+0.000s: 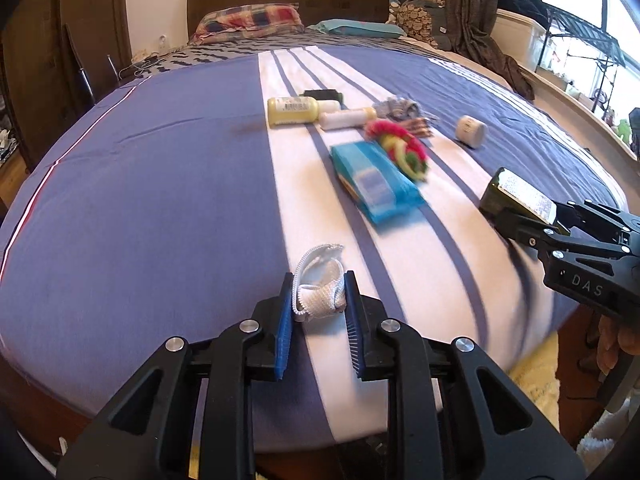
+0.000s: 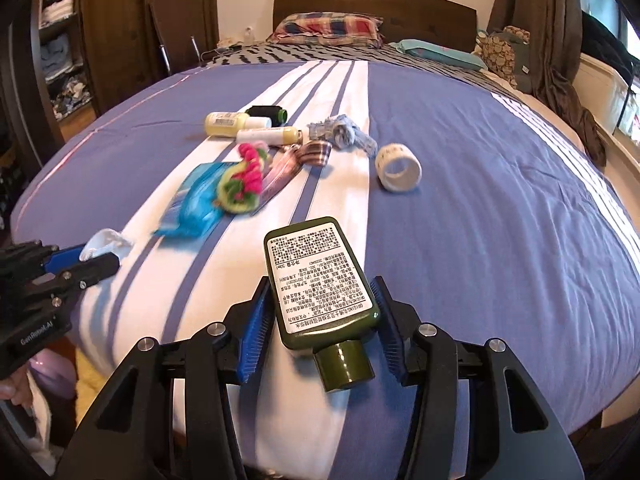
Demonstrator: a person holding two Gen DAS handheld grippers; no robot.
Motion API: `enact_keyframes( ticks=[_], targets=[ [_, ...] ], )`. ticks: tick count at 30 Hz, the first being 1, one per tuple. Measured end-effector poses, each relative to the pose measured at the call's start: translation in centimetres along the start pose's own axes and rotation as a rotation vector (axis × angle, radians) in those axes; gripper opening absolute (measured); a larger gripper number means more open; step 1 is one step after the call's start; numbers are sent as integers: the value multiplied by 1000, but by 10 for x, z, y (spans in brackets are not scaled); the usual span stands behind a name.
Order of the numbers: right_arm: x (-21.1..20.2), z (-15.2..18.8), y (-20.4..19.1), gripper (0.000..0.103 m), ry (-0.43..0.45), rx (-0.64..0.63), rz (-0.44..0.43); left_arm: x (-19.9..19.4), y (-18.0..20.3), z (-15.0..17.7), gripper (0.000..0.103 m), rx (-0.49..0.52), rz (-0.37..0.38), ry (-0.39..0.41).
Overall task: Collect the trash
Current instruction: 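Carry the cloth and green bottle to the bin and open both tools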
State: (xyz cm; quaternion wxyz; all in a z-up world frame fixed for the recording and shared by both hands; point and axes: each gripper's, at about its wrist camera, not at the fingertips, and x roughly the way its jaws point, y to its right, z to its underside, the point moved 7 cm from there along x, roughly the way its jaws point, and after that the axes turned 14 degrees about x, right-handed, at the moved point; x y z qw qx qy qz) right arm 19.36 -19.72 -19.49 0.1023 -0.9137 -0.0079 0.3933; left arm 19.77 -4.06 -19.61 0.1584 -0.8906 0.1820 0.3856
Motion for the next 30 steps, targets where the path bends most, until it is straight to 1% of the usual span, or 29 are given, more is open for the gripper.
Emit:
enact_keyframes(
  ticks=[4,8,15,22,25,30],
  targets=[
    [-30,16,-2,50,29,20,-25,-27,11,12,22,-2,3,28],
    [-54,37,-7,49,40,12,-41,-50,22,25,22,6,0,47],
    [-72,80,-11,49,-6,-3,-65,-71,45,55,22,27,26,41],
    [-63,130,-16,49,-112,4,-91,-66,64,98,22,24,76,-23],
    [-49,154,-18,49,-174,-5,-81,-54,69,117,22,9,94,-68],
    [-26,181,-16,49,-250,-8,-57,-32,79,146,22,1,121,-149]
  ],
)
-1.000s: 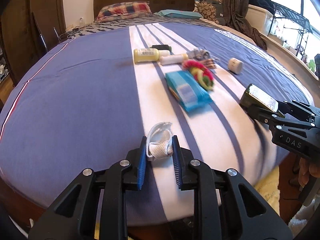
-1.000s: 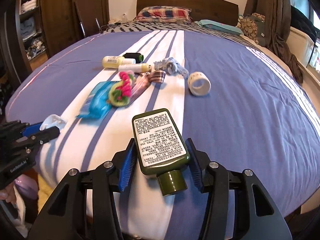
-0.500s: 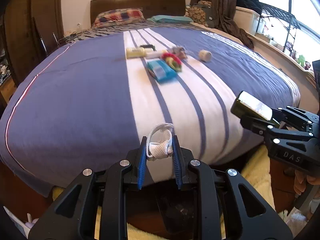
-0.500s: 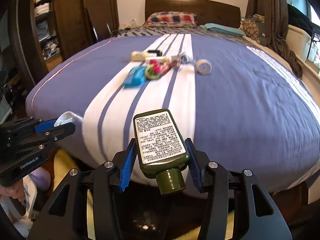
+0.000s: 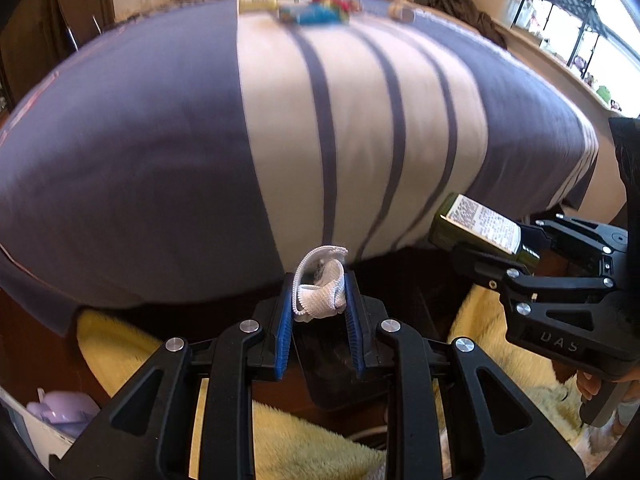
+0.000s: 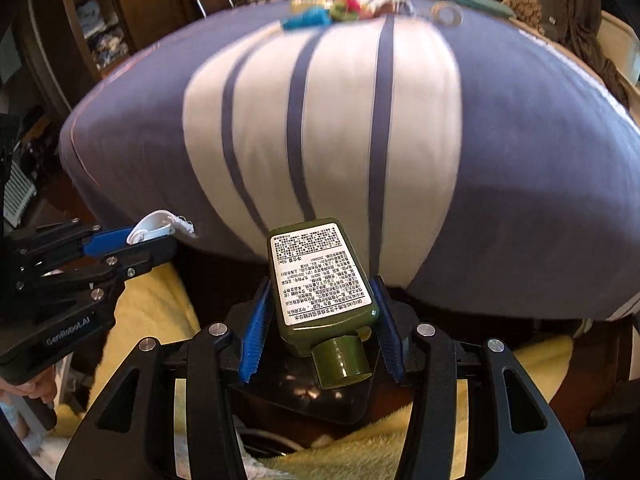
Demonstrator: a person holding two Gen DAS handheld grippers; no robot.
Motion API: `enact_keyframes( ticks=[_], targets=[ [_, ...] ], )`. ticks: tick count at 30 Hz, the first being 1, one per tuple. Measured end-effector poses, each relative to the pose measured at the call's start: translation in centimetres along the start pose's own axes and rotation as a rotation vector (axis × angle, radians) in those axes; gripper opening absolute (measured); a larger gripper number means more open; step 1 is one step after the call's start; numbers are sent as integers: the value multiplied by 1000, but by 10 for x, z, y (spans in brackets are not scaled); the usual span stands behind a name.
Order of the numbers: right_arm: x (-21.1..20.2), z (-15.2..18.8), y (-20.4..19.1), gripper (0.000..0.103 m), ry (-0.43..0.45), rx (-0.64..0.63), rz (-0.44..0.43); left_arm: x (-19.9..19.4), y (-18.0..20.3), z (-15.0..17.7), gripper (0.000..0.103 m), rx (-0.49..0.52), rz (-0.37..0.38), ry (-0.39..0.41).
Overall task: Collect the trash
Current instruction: 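Carry the cloth and green bottle to the bin and open both tools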
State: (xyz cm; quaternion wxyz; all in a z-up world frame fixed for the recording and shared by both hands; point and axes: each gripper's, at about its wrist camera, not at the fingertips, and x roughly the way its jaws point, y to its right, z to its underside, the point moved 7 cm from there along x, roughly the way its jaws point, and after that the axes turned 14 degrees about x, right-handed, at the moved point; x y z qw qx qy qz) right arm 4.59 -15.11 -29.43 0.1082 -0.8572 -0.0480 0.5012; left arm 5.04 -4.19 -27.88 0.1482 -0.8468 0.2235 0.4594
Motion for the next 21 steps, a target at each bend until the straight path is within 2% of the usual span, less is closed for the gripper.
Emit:
enact_keyframes(
  ticks=[6,11,21],
  targets=[
    [29,21,14,49,-102,51,8,40,10,30,22,-17,66,-104],
    [45,27,22,48,-152,83,14,71,22,48,22,-11,121,-187],
    [70,27,25,48,-233,111,-3,99,33,71,24,-12,173,-276]
  ],
)
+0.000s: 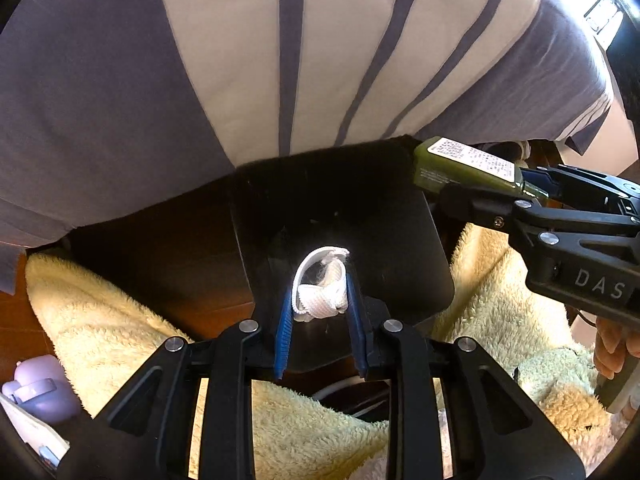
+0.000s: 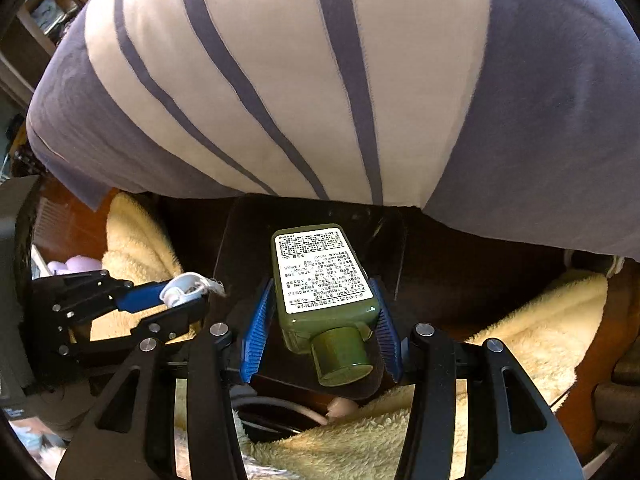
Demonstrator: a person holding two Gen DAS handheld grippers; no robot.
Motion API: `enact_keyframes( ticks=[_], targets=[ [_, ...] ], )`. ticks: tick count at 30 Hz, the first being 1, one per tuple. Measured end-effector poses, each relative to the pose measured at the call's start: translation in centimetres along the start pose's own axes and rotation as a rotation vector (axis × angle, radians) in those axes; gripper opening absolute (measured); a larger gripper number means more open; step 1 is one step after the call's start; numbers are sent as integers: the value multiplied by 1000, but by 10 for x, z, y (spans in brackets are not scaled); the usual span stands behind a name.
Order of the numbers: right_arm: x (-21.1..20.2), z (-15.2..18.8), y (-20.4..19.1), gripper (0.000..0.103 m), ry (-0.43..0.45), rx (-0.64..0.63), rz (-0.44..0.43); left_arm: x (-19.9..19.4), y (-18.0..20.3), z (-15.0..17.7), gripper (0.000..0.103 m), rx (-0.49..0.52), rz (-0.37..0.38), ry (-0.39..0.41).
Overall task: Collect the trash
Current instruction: 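Carry the cloth and green bottle to the bin and open both tools, then grasp the blue wipes pack with the left tool while the right tool grasps the white tape roll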
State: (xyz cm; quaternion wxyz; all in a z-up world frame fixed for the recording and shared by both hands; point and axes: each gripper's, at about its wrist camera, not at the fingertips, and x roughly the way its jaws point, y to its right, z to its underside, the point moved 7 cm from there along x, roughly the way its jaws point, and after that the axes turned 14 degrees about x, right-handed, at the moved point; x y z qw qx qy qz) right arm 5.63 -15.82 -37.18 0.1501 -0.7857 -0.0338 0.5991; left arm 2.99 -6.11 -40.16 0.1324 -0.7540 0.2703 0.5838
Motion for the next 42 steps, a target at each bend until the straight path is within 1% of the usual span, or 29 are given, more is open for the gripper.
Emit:
enact_keyframes(
  ticks=[3,5,7,8,11,13,15,16,18,21,23,25,28,29,31,33,35,38,42],
  targets=[
    [2,-4,-2,49,0,3,-3,4,-2,-8,28,-5,8,-13],
    [0,-8,-1,52,4,7,-4,6,-4,-10,33,-11,7,-16],
    [-3,-11,1,57,14,13,0,2,-9,-9,43,-21,1,-12],
    [-5,-12,3,59,21,17,3,0,-10,-10,44,-24,-6,-8],
    [-13,-16,7,71,51,35,17,-8,-14,-12,52,-31,-29,11],
    [-19,-18,9,84,80,39,25,-18,-19,-15,66,-37,-54,34],
    [-29,-21,12,89,113,39,17,-30,-23,-18,78,-44,-76,64],
    [-35,-23,13,92,132,41,11,-38,-25,-20,82,-48,-85,84],
    [-51,-28,15,92,183,37,17,-54,-30,-24,85,-55,-103,125],
    [-73,-34,17,93,253,30,32,-79,-38,-31,87,-62,-149,184],
    [-91,-40,16,93,294,38,16,-97,-40,-35,87,-57,-180,225],
    [-107,-44,16,93,333,42,9,-114,-39,-40,87,-42,-207,261],
    [-132,-53,14,93,404,26,20,-138,-35,-50,88,-10,-248,308],
    [-140,-60,12,93,428,25,21,-145,-34,-53,88,0,-263,324],
    [-157,-65,10,93,469,18,25,-159,-30,-61,88,17,-279,350],
    [-172,-73,10,93,508,3,40,-169,-30,-68,88,29,-290,372],
    [-185,-83,6,93,561,-23,76,-178,-32,-77,88,33,-301,392],
    [-197,-98,4,93,603,-27,75,-192,-38,-94,89,38,-316,412],
    [-203,-114,2,93,611,-37,78,-200,-44,-115,89,43,-335,433]
  ],
)
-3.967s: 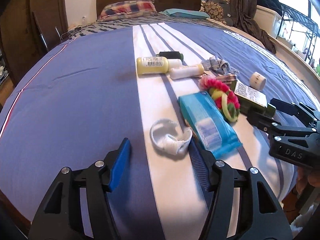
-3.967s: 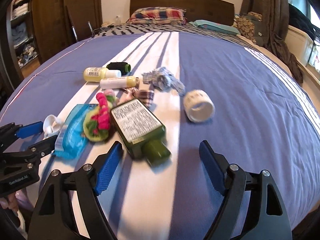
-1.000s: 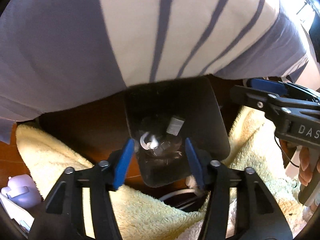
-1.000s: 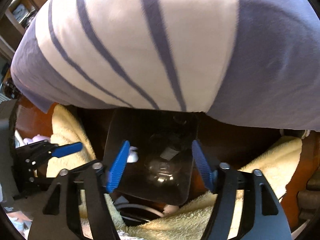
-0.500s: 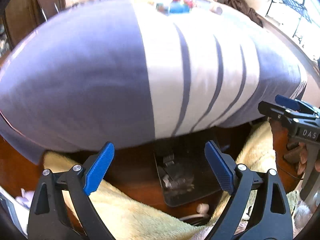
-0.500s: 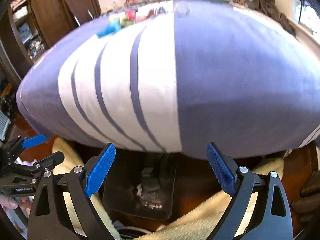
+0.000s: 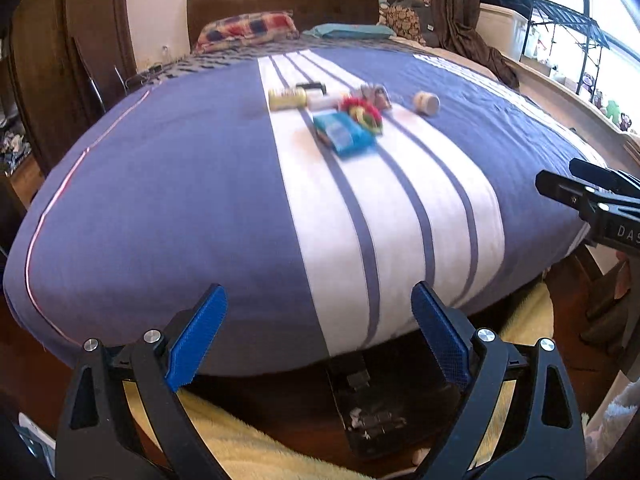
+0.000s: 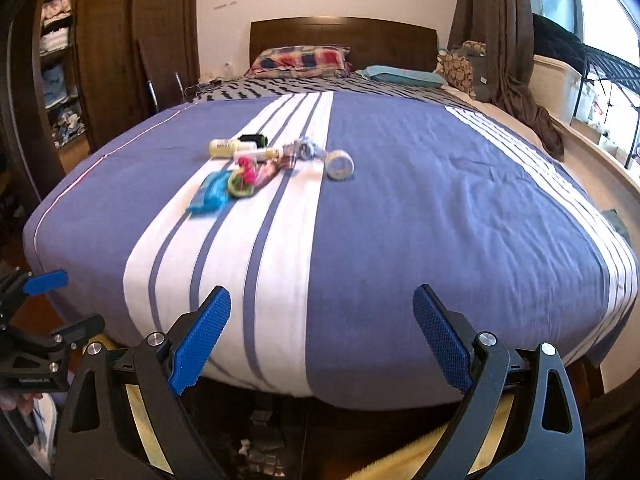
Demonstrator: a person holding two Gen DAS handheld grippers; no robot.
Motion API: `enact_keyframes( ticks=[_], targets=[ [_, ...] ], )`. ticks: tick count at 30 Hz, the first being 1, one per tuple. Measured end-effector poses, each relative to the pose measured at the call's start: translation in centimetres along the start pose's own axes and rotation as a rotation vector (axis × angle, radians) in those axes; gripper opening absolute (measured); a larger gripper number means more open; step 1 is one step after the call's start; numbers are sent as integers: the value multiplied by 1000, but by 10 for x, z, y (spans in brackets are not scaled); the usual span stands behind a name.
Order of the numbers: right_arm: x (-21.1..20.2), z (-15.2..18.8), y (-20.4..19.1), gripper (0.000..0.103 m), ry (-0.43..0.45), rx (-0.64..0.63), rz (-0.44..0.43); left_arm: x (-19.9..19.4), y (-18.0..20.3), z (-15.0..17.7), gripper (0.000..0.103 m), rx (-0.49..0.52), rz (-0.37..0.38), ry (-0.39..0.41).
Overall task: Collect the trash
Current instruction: 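Grasp the blue wipes pack with the left tool while the right tool grasps the white tape roll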
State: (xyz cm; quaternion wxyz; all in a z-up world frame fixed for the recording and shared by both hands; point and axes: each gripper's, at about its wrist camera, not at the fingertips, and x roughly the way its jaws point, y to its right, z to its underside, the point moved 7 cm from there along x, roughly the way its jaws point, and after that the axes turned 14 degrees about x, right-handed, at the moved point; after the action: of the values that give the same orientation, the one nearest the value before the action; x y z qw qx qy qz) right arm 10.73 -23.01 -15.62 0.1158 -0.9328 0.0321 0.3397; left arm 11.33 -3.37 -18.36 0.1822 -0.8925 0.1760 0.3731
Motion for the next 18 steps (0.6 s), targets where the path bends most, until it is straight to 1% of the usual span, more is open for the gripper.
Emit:
enact_keyframes(
  ticks=[6,9,12,14,18],
  targets=[
    [22,-22,1,93,1,-1,12,14,-8,-27,89,-8,4,21],
    [41,-28,4,93,-32,9,21,29,-10,-43,89,-31,19,21],
    [66,-35,9,93,-56,35,47,48,-10,-55,89,-43,41,8],
    [80,-37,10,93,-74,47,46,61,-9,-62,89,-44,47,-6],
    [107,-43,11,93,-93,32,56,87,-5,-73,89,-53,62,-29]
  ],
)
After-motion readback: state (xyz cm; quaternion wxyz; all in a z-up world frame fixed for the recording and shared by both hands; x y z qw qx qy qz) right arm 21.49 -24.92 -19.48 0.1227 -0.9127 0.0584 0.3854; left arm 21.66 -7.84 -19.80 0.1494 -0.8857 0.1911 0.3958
